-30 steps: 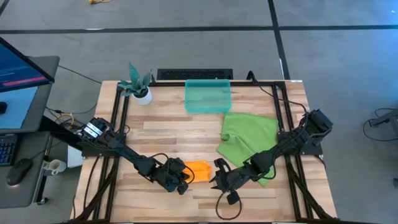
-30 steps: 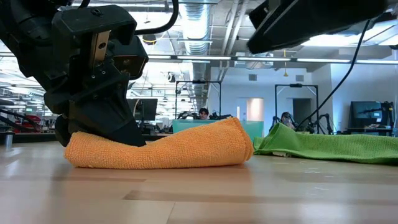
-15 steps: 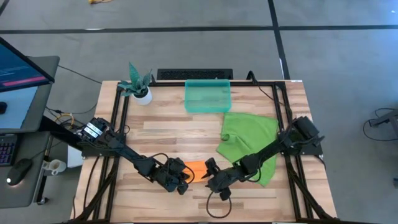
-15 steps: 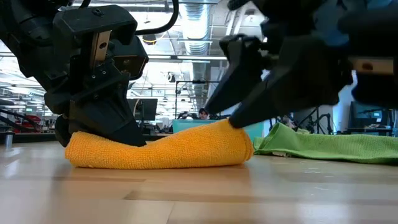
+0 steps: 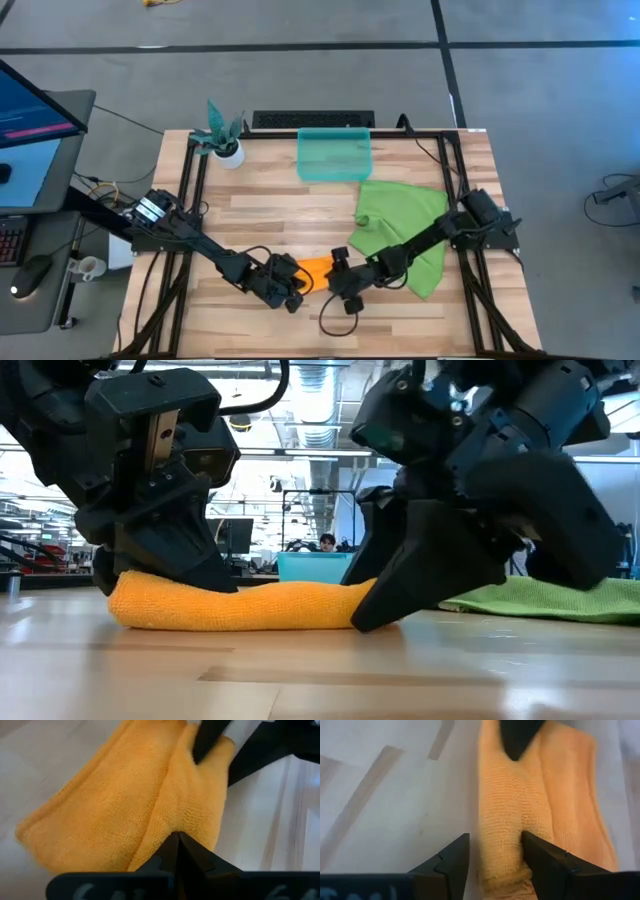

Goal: Roll microfiber towels into tight, uniform cylinder then place into a basket
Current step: Roll the orange towel

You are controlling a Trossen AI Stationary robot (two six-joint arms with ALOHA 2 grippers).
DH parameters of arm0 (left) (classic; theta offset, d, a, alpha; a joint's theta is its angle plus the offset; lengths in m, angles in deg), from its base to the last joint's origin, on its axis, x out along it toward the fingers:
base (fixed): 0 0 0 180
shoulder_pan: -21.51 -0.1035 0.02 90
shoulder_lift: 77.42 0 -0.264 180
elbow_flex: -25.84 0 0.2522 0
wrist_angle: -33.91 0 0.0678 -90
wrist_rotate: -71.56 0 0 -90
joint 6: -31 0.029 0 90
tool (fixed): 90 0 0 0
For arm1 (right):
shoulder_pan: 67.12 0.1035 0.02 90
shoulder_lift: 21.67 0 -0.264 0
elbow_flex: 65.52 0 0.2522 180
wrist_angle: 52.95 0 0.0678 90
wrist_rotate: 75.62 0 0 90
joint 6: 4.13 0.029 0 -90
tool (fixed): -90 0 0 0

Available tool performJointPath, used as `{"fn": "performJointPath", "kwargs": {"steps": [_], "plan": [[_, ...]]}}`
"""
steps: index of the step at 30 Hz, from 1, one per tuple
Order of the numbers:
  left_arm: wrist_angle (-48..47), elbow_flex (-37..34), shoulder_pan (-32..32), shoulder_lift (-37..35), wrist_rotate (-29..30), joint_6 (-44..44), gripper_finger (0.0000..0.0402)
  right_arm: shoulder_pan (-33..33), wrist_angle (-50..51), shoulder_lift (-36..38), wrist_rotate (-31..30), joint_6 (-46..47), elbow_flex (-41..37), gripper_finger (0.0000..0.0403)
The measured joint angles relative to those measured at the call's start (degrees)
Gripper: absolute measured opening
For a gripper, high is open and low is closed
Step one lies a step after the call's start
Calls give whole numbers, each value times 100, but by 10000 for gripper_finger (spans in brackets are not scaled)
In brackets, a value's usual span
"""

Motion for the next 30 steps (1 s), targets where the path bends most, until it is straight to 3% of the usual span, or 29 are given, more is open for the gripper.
{"fn": "performJointPath", "kwargs": {"steps": [7,17,24,30], "plan": [[60,-2,-1,5,24,255,9,-93,43,0,215,877,-3,160],[144,2,6,7,64,667,90,-129,74,12,495,1215,-11,52],[296,-11,11,-157,-2,2056,103,-167,75,15,578,1323,-11,36],[42,-26,114,-897,-7,3216,103,-167,75,15,599,1331,-11,42]]}}
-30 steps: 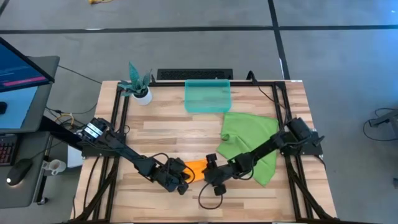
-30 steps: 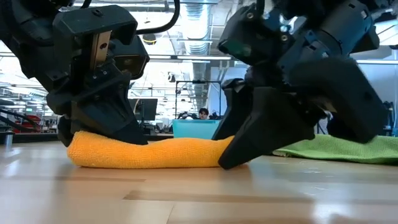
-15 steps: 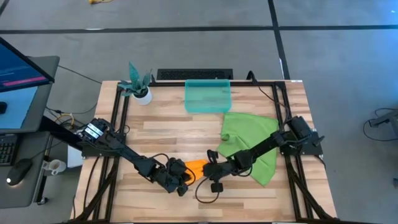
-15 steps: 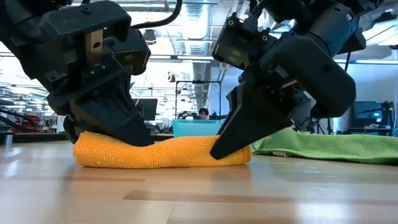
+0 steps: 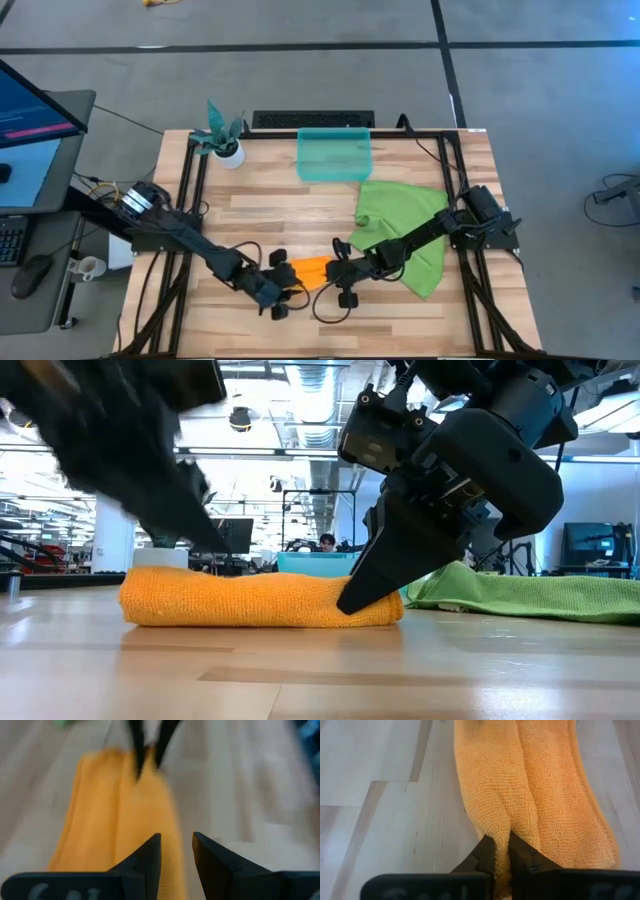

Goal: Roll microfiber towels into tight, uniform cylinder then place into a basket
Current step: Roll the orange towel

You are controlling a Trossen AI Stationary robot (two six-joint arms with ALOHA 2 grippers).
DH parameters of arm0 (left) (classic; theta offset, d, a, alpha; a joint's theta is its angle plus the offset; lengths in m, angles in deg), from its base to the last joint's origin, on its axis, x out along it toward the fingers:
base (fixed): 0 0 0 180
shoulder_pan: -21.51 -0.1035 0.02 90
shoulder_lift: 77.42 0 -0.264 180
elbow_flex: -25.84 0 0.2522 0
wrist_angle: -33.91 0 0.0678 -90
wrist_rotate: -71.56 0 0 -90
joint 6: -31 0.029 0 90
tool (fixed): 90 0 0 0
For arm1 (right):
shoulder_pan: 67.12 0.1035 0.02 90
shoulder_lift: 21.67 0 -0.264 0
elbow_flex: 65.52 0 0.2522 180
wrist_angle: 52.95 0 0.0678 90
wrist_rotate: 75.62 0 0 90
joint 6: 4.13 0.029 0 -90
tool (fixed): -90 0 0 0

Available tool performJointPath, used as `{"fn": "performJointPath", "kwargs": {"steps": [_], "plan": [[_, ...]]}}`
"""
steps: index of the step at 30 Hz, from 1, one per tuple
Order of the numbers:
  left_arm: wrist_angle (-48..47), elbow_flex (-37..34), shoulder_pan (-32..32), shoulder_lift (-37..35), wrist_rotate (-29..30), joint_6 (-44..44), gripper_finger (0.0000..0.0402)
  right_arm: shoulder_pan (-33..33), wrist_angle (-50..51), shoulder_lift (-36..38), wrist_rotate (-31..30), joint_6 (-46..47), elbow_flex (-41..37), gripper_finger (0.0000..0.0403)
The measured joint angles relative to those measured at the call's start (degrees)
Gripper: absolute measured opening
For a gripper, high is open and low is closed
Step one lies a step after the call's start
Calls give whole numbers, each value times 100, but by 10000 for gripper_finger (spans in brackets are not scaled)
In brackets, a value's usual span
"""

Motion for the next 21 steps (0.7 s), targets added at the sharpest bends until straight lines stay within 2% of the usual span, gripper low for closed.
{"fn": "performJointPath", "kwargs": {"steps": [9,14,17,21], "plan": [[-833,198,564,-1058,1424,1320,103,-57,-2,2,68,143,0,41],[-2149,1089,832,-932,1986,1651,103,-162,-2,7,216,190,-2,41],[-2999,1465,928,-684,2000,1615,103,-165,-4,9,210,190,-2,40],[-3373,1646,959,-368,1915,1335,103,-160,-7,9,190,190,-2,41]]}}
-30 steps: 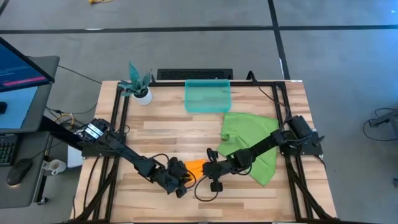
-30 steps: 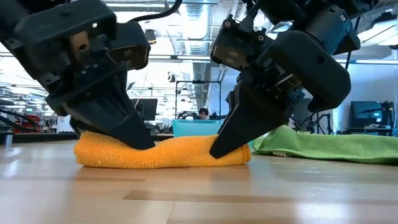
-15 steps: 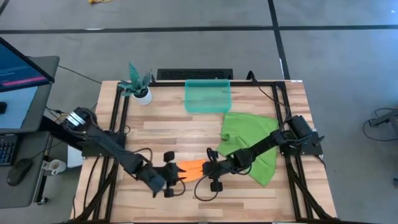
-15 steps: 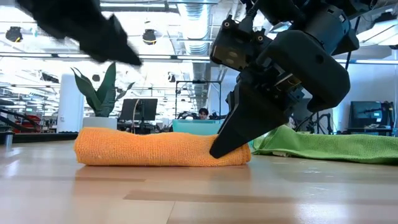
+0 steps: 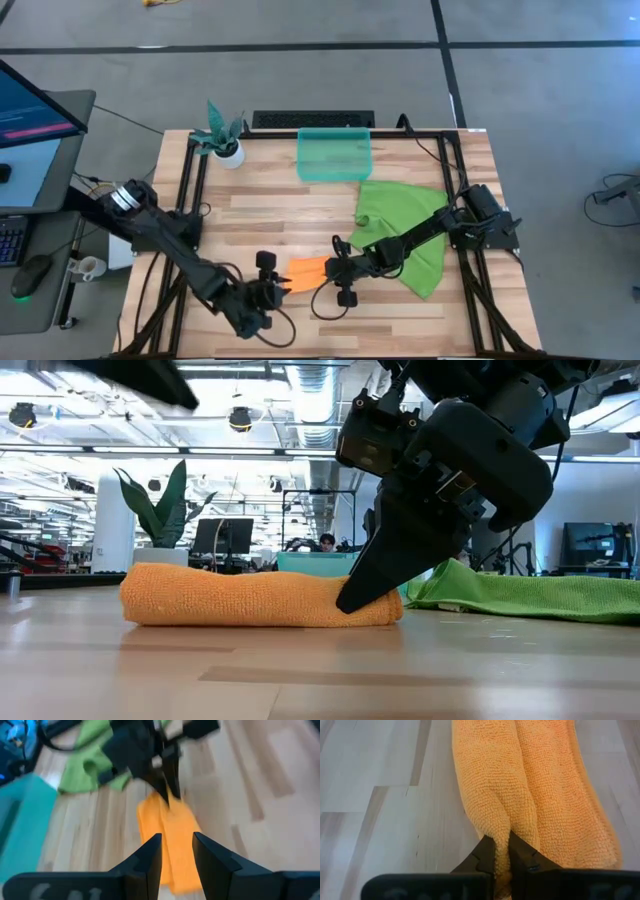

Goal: Roll microfiber towels into tight, uniform cylinder then place into a basket
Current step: Roll the orange towel

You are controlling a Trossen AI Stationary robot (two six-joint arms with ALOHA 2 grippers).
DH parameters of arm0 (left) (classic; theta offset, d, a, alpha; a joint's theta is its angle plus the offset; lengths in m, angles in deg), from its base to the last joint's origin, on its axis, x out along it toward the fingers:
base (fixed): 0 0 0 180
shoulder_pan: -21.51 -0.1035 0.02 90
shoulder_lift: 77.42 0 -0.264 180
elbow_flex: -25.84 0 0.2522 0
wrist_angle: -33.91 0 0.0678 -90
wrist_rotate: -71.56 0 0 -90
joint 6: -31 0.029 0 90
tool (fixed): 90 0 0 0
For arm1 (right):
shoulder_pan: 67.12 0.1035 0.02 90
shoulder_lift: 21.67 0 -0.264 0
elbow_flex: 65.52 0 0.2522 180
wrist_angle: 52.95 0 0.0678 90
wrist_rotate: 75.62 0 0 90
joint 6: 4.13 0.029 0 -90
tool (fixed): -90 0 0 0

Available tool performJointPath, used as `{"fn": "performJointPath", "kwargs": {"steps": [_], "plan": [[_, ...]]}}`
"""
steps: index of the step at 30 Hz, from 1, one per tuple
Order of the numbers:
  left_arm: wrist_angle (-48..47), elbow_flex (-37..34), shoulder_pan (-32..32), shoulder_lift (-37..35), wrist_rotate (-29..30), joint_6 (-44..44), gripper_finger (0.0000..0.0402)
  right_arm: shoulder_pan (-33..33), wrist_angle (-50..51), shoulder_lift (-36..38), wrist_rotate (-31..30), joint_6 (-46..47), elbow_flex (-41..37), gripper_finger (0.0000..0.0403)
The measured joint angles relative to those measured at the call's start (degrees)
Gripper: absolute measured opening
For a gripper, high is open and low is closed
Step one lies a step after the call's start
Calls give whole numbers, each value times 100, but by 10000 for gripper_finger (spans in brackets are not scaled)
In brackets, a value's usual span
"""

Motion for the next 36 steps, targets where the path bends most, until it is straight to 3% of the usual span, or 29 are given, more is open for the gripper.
{"fn": "performJointPath", "kwargs": {"steps": [6,14,19,32,36], "plan": [[0,2,-41,363,-65,-240,124,4,-1,0,9,-2,0,41],[276,-37,-309,623,-1036,-978,206,-2,-12,0,17,-2,-7,42],[320,-24,-367,1030,-1060,-976,237,-2,-18,0,45,-2,-7,42],[117,28,-675,1851,-1188,-1904,240,54,-7,0,72,-4,-7,42],[58,28,-675,1852,-1429,-2121,209,82,4,0,85,17,-7,42]]}}
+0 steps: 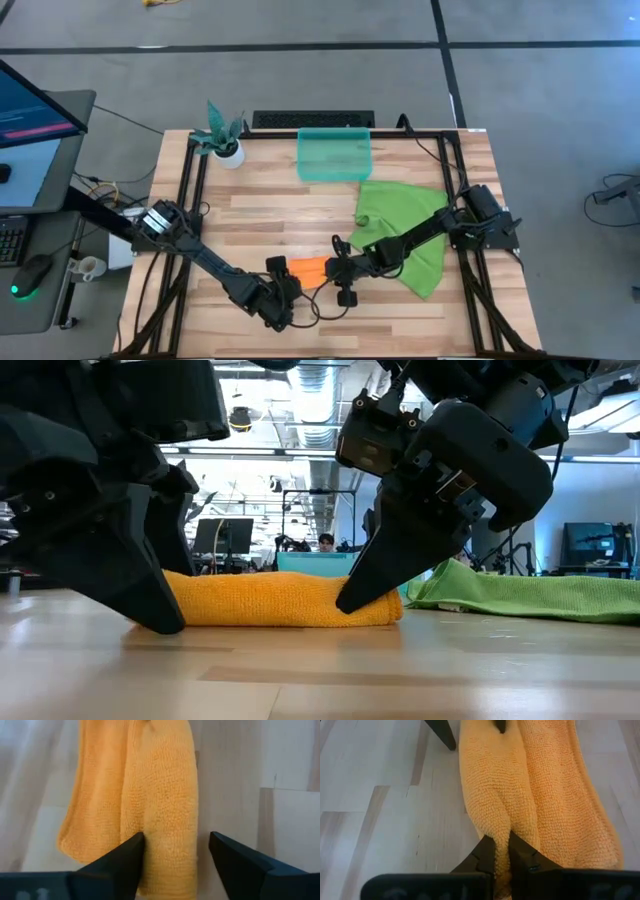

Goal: Roll microfiber towels into tight, uniform cylinder then place into a basket
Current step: Roll the orange towel

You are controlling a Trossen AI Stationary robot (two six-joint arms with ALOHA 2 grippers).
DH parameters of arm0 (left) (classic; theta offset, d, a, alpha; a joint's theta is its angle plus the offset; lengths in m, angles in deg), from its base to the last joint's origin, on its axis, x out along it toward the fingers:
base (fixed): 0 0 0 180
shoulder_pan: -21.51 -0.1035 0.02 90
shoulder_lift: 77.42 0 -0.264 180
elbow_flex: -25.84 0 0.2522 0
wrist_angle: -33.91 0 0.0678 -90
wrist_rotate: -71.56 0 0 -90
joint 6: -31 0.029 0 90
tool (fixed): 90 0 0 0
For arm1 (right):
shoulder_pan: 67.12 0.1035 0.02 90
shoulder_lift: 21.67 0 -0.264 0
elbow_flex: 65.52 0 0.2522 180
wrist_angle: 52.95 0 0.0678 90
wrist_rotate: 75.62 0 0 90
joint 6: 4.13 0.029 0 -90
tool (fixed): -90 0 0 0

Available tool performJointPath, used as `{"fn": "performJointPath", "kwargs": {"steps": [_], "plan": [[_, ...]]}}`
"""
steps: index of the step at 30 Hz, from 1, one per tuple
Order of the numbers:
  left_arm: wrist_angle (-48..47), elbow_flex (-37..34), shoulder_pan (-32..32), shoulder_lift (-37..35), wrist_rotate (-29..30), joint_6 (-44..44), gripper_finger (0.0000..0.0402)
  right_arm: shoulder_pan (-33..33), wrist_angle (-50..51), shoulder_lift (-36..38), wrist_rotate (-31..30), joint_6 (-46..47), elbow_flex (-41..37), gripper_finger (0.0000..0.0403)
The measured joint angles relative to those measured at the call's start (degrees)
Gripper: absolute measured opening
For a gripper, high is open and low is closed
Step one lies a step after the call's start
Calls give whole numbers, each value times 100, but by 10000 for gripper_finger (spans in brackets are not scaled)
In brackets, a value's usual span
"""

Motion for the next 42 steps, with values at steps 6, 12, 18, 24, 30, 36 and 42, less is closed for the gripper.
{"fn": "performJointPath", "kwargs": {"steps": [6,12,18,24,30,36,42], "plan": [[-126,-15,-40,-136,-570,19,76,10,-44,11,423,122,0,42],[-15,-44,-36,-459,-1130,-494,21,-81,-286,-24,1715,494,2,41],[449,-45,-150,-694,-2153,-1107,28,-304,-555,-56,3205,964,0,36],[705,-35,-372,-699,-3009,-1841,18,-633,-554,-63,4298,1770,0,37],[658,-37,-459,-699,-3112,-2233,24,-1053,-406,-63,4635,3149,-9,35],[560,-49,-460,-697,-2951,-2283,23,-1296,-211,-242,4498,3985,22,35],[414,-52,-453,-697,-2947,-1948,27,-1302,-325,-337,4334,4348,46,37]]}}
